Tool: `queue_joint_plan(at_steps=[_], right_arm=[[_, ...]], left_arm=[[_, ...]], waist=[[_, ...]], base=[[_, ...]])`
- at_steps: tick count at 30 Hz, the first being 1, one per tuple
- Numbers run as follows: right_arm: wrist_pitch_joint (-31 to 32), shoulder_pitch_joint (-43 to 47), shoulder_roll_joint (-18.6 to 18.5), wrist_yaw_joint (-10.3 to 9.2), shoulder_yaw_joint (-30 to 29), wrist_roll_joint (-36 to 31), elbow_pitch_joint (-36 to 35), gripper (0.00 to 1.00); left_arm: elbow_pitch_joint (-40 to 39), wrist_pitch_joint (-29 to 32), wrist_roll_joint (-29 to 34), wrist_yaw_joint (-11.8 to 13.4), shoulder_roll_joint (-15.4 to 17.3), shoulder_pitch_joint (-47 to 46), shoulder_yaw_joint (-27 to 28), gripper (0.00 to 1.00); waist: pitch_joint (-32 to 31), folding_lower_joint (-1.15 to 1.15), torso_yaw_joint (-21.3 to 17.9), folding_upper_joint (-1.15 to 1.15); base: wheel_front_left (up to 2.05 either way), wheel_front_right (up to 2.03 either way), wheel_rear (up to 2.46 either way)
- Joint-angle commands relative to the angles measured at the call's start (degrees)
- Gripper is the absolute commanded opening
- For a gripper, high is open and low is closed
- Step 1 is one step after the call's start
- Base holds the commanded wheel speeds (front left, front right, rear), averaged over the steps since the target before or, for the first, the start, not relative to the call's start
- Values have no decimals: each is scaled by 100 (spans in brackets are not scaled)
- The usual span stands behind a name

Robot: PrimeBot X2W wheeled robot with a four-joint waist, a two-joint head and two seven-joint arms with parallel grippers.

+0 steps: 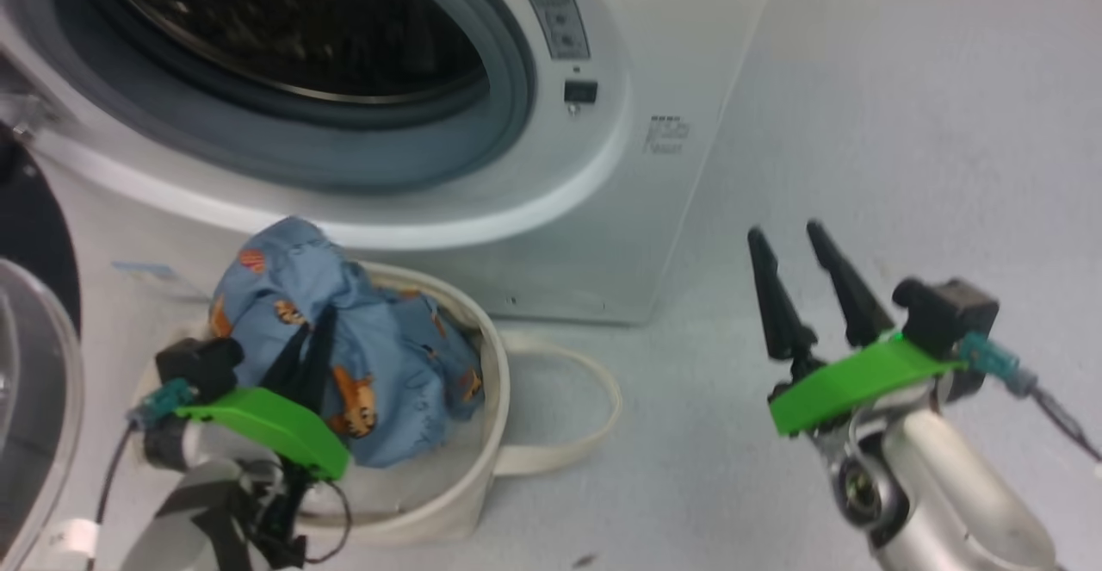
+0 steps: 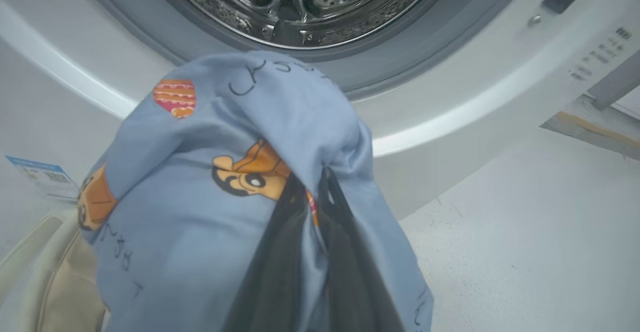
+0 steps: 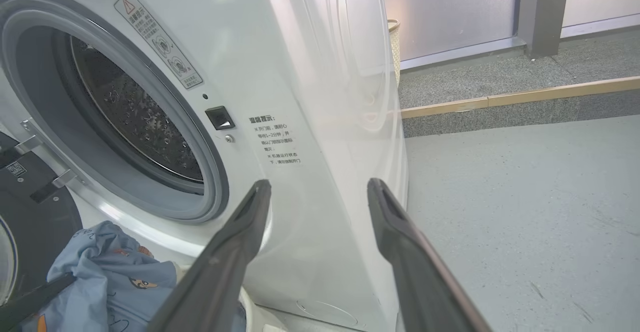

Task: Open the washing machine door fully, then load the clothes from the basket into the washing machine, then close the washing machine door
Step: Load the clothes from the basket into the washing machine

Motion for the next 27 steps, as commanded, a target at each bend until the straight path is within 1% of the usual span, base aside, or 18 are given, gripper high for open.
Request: queue_joint_plan(at_steps=[1, 7, 11, 14, 15, 19, 23, 27], right_arm=[[-67, 92, 41, 31, 46, 27, -157, 100], [-70, 466, 80, 31, -36, 144, -168, 100], [-70, 656, 10, 31, -122, 193, -193, 100], [-70, 748, -40, 31, -165, 218, -234, 100], [-70, 762, -52, 31, -178, 224, -256, 100], [-70, 764, -58, 31, -240, 223, -361, 100], [-71, 789, -14, 31, -280, 212, -379, 100], [-71, 799, 19, 31, -305, 197, -382, 100]], left_arm=[[-252, -68, 70, 21, 122, -115, 244, 0], [-1179, -68, 560, 141, -52, 246, 507, 0], [-1639, -68, 688, 163, -153, 374, 563, 0], [-1910, -67, 677, 177, -150, 421, 624, 0], [-1983, -47, 665, 179, -114, 418, 641, 0], [-2347, 338, 369, 128, 201, 278, 862, 0], [-2627, 584, 240, 113, 530, 163, 1043, 0], [-2824, 724, 181, 123, 719, 82, 1143, 0]], waist=[[-271, 1, 64, -1], [-792, 1, 152, -1], [-1039, 1, 210, -1], [-1163, 1, 211, -1], [-1176, 1, 202, -1], [-1130, 1, 127, -1], [-1074, 1, 55, -1], [-1035, 1, 4, -1]], base=[[0, 0, 0], [0, 0, 0], [0, 0, 0], [0, 0, 0], [0, 0, 0], [0, 0, 0], [0, 0, 0], [0, 0, 0]])
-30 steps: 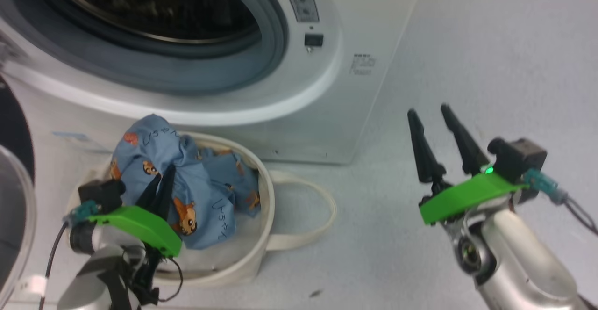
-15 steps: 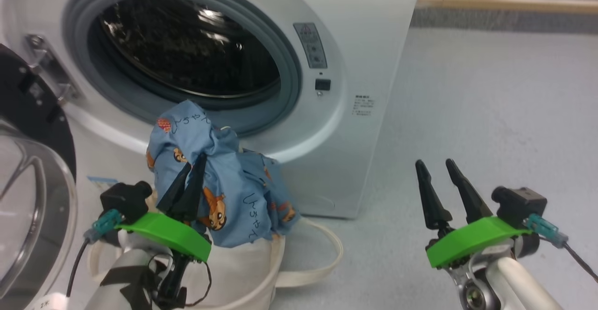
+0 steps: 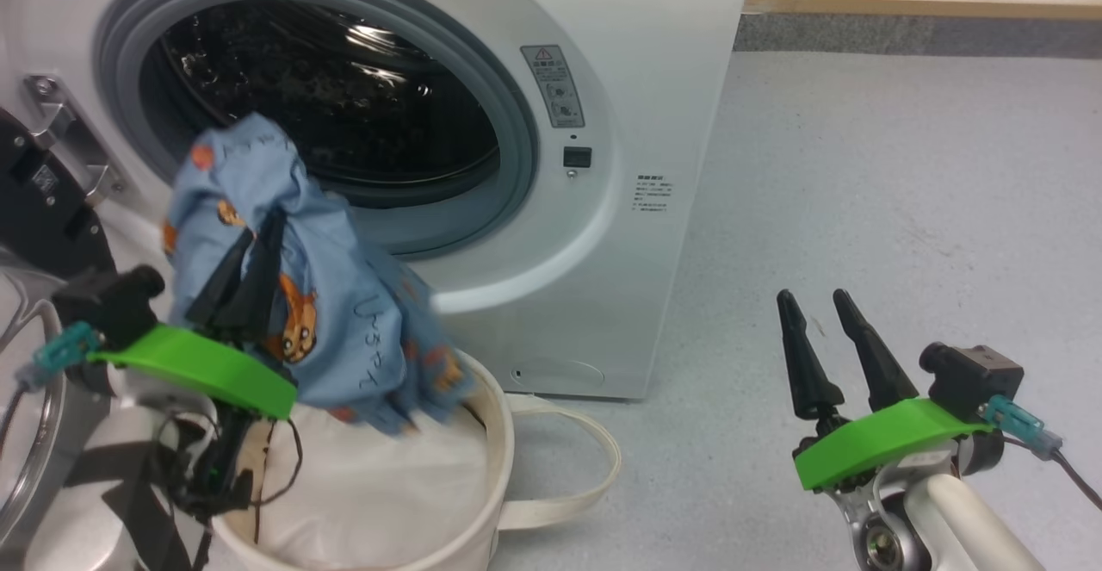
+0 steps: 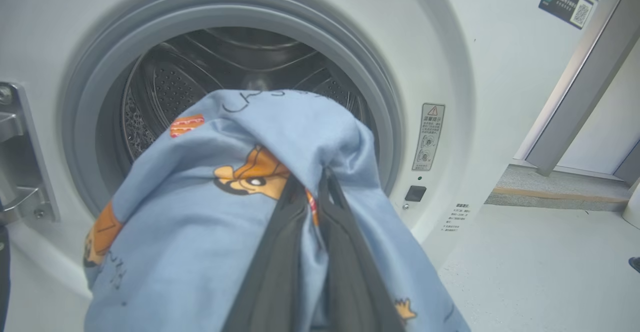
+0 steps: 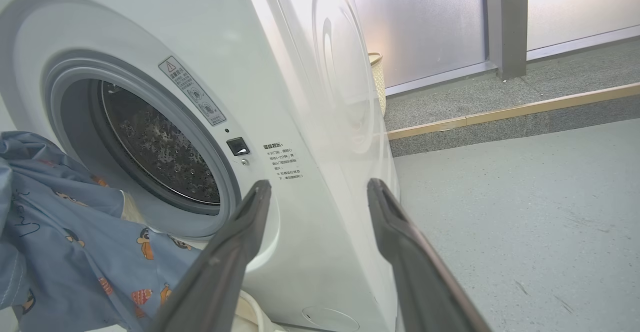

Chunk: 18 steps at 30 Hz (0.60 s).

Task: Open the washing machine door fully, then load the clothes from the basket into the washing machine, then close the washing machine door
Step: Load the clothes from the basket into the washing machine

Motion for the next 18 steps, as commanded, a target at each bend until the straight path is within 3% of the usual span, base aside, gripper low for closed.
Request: queue_joint_plan(at_steps=[1, 18], right_arm=[[-71, -71, -2, 31, 34, 0, -209, 100], [-71, -255, 56, 31, 105, -99, -262, 100]], left_arm=[[-278, 38, -67, -18, 246, -382, 301, 0], [238, -360, -104, -104, 752, -1690, 574, 0]], waist=[[27, -1, -26, 0], [478, -1, -412, 0]], base=[[0, 0, 0], [0, 0, 0]])
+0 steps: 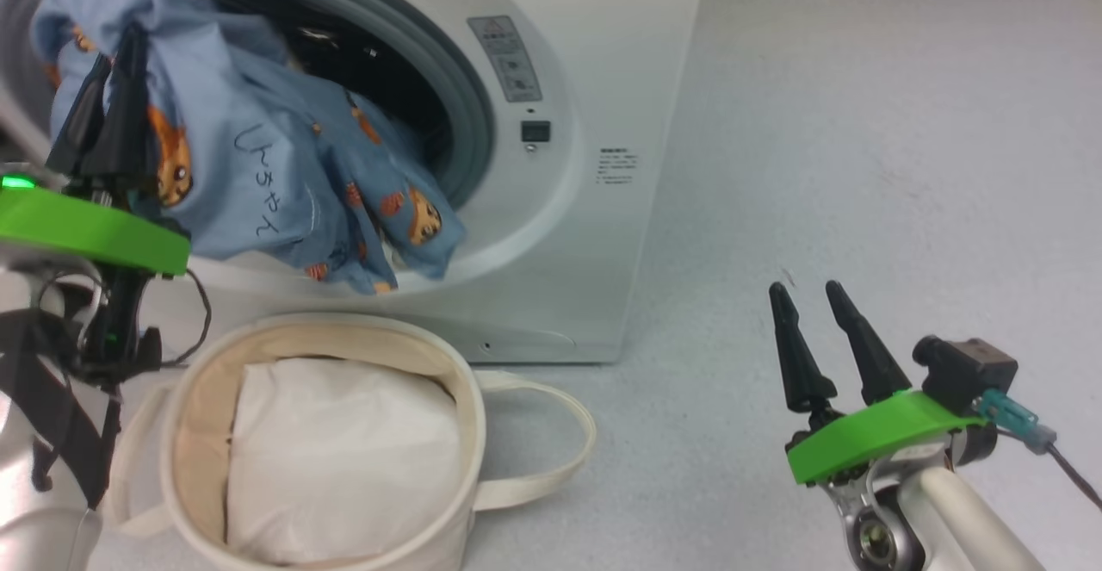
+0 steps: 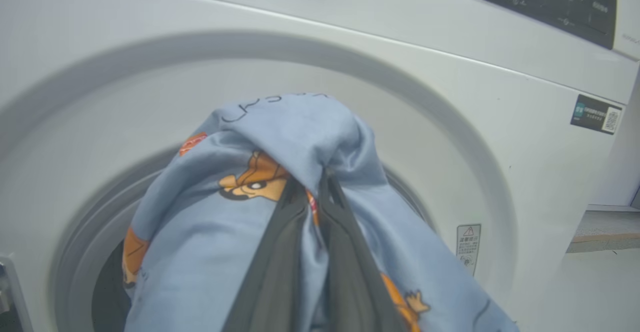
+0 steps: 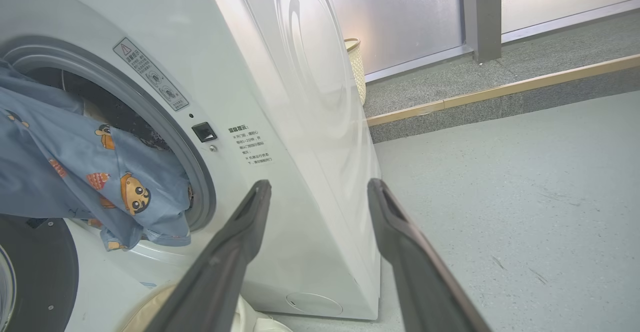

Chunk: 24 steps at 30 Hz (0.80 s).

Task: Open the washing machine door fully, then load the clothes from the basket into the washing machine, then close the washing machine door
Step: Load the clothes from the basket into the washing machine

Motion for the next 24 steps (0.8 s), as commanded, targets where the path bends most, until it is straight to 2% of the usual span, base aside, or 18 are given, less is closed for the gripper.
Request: queue_joint_plan(at_steps=[1, 6, 13, 19, 24], right_arm=[[-71, -212, 16, 31, 84, -45, -203, 100], [-71, -241, -14, 31, 91, -94, -204, 100], [-71, -371, -75, 31, 147, -194, -282, 100], [-71, -445, -125, 31, 24, -315, -397, 100], [-71, -336, -208, 31, -75, -440, -436, 100]], left_arm=[[-50, -76, 15, -12, 288, -226, 235, 0], [520, -355, 96, -24, 153, -322, 258, 0], [1502, -453, 177, -64, -208, -508, 320, 0], [1964, -456, 446, -84, -156, -987, 413, 0], [2467, -457, 600, -89, -177, -1608, 217, 0]], waist=[[97, -1, -94, 0], [329, -1, -226, 0], [729, -1, -415, 0], [1194, -1, -591, 0], [1608, -1, -657, 0]], base=[[0, 0, 0], [0, 0, 0], [0, 0, 0], [0, 0, 0], [0, 0, 0]])
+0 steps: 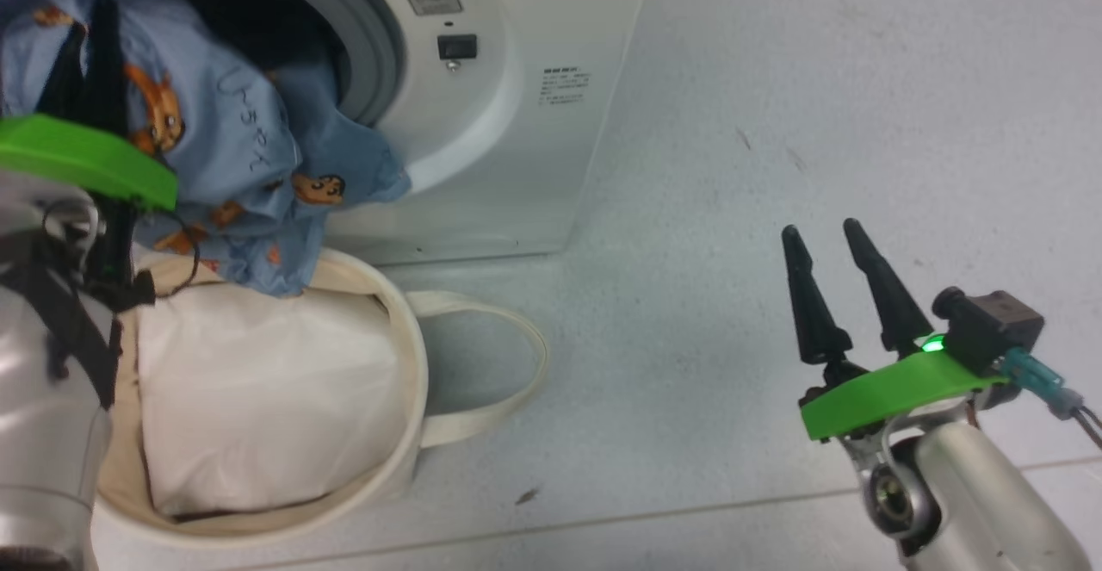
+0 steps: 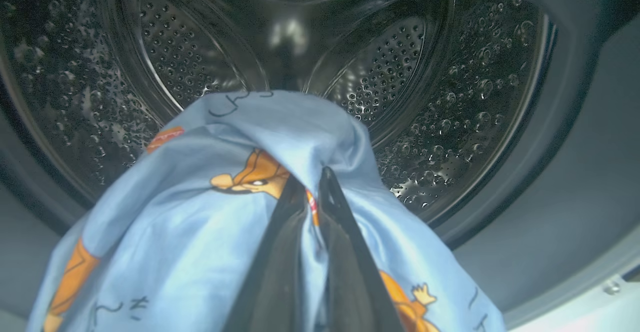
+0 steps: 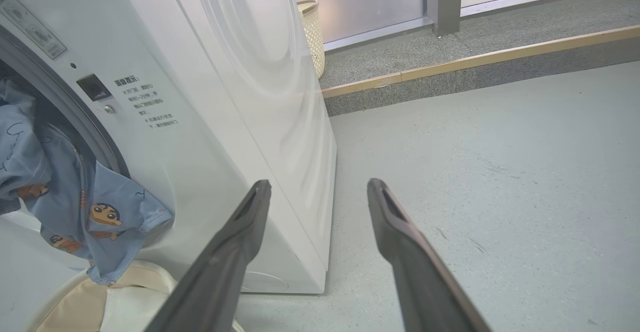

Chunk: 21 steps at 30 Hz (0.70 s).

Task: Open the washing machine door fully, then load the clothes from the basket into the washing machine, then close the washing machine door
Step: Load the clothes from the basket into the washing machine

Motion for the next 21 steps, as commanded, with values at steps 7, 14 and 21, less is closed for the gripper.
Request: queue_joint_plan(at_steps=[7, 14, 21], right_arm=[[-57, 238, -255, 31, -289, -217, -450, 100], [54, 477, -201, 31, -540, -423, -806, 100], [44, 629, -120, 31, -763, -545, -968, 100]], left_arm=[[395, -65, 56, -33, 302, -1004, -112, 0], [291, -65, 346, -33, 443, -1754, -101, 0], [-767, -65, 888, 3, 477, -1975, 519, 0]], waist=[[758, -1, -230, 0], [1329, -1, -337, 0], [1541, -1, -386, 0]], base=[[0, 0, 0], [0, 0, 0], [0, 0, 0]])
